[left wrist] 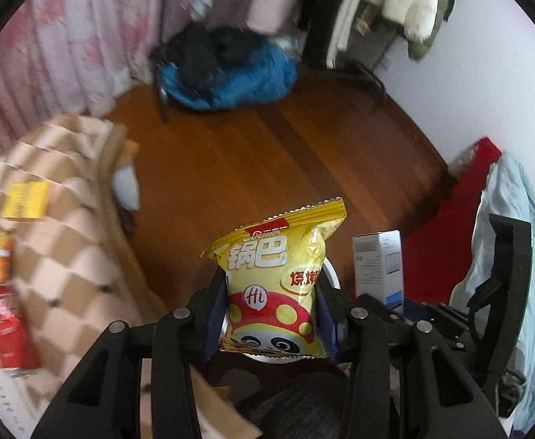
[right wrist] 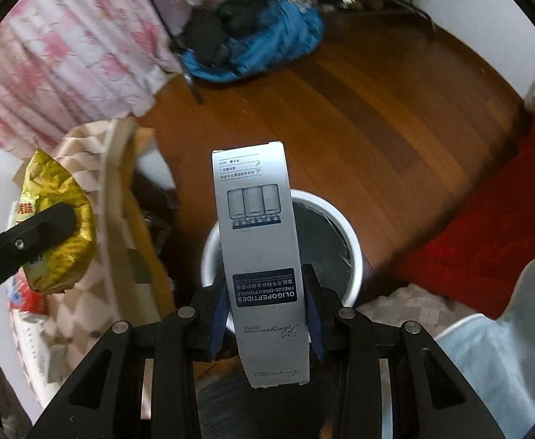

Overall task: Collect trash
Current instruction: 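Carry the white-blue box and yellow snack bag over the white bin with both tools, then open both tools to drop the box and snack bag into the bin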

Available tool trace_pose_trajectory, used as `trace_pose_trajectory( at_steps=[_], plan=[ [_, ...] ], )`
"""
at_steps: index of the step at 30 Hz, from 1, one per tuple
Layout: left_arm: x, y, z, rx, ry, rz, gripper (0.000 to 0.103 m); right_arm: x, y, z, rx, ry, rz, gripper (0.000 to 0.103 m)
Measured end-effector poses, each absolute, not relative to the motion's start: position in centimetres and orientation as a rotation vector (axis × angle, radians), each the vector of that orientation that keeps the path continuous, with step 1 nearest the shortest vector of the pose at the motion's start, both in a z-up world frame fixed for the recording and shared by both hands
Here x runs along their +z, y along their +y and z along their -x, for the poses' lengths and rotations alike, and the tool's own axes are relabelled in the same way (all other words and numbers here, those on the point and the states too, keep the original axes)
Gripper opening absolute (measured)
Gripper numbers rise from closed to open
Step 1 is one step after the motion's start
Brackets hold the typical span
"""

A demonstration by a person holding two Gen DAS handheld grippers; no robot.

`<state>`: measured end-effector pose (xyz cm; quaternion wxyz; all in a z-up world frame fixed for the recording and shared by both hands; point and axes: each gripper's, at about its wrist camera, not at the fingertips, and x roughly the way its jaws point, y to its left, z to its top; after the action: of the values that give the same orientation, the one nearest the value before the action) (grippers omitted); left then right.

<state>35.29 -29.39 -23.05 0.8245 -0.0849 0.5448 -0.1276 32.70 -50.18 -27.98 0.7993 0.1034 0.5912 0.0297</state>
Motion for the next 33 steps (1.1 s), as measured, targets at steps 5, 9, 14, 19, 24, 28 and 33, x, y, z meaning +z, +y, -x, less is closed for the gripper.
trace_pose_trajectory(
  at_steps=[5, 9, 14, 19, 24, 28, 33],
  plan=[
    [-27.1, -32.6, -36.7, -0.319, 1.251, 0.194, 0.04, -32.3, -51.8, -33.9, 0.031, 1.338, -0.259, 0.038],
    [-29.2, -34.0, -37.3, -0.359, 1.319, 0.217, 0.041, -34.8, -52.7, -34.6, 0.029, 1.376, -0.311, 0.038],
    [-29.9, -34.3, -37.7, -0.335, 1.354, 0.196, 0.043, -36.5, -53.0, -35.4, 0.013, 1.387, -0.335, 0.039],
    [-29.3, -34.1, -37.3, -0.287, 1.332, 0.156, 0.086, -36.9, -53.7, -35.6, -0.019, 1.385, -0.358, 0.066],
    [-28.9, -33.5, -36.6, -0.227, 1.318, 0.096, 0.094, -35.4, -53.4, -35.2, -0.067, 1.381, -0.307, 0.099],
    [-28.2, -32.9, -36.2, -0.196, 1.293, 0.057, 0.095, -34.0, -52.5, -34.3, -0.111, 1.401, -0.215, 0.103],
    [-27.1, -32.2, -35.4, -0.158, 1.256, 0.008, 0.095, -32.3, -51.8, -33.3, -0.128, 1.417, -0.149, 0.103]
  ],
)
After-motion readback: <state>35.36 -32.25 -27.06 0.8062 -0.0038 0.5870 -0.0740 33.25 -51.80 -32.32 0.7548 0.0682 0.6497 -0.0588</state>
